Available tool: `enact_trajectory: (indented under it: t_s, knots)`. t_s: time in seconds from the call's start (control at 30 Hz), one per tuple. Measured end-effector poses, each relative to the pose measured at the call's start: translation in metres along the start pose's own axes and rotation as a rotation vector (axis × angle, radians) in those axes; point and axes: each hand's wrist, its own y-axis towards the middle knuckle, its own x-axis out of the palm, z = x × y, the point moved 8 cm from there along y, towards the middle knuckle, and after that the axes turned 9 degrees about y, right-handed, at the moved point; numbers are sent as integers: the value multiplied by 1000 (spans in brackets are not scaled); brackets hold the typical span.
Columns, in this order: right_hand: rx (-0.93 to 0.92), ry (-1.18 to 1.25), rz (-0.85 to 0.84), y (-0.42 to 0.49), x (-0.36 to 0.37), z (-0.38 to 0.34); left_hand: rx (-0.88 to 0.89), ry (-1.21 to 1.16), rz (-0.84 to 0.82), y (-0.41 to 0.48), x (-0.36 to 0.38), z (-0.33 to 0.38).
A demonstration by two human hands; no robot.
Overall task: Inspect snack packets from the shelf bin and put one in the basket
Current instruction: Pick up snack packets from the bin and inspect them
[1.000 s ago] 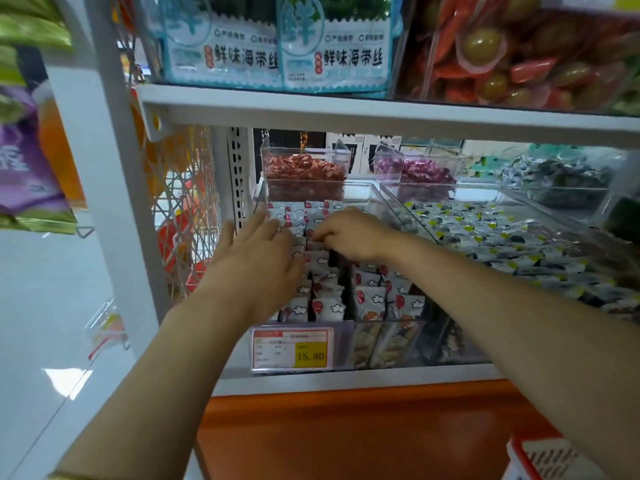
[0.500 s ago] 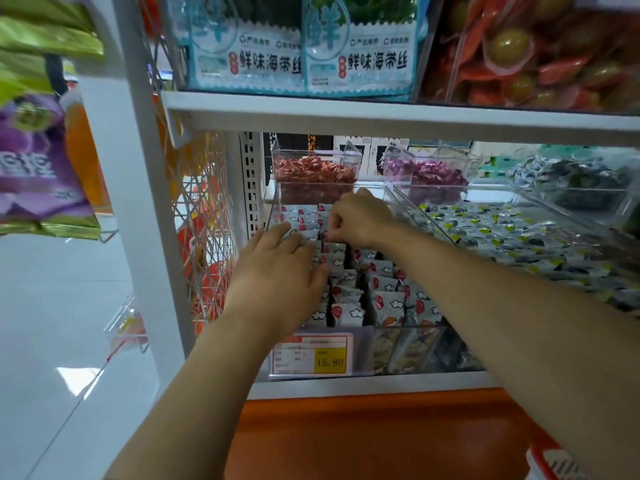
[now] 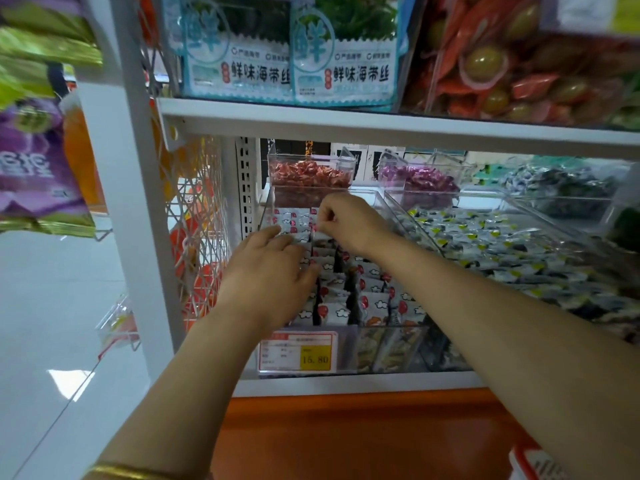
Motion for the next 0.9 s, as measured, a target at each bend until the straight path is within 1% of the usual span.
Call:
enact_trajectory:
  t_s: [0.13, 0.23, 0.3, 0.4, 0.53, 0.63, 0.77, 0.83, 0.9]
  knots:
    - [27, 175, 221, -11, -40, 3, -32, -84, 50, -2, -12, -3]
    - [47, 345, 413, -35, -67, 8, -67, -153, 205, -6, -34, -2]
    - [58, 460, 509, -55, -80, 13, -85, -215, 270, -9, -46, 1]
    - [106, 560, 584, -88, -95, 21, -131, -382, 247, -11, -49, 8]
    - [183, 796, 583, -128, -92, 32, -204, -707, 112, -15, -36, 19]
    - [236, 1012, 541, -145, -81, 36, -274, -1023, -8, -17, -21, 26]
    - [271, 1165, 462, -150, -73, 36, -397, -1308, -40, -18, -6, 25]
    - [285, 1245, 416, -150, -71, 37, -470, -1492, -58, -16, 0, 24]
    - [308, 1272, 368, -150, -69, 38, -536, -1666, -60, -15, 3, 25]
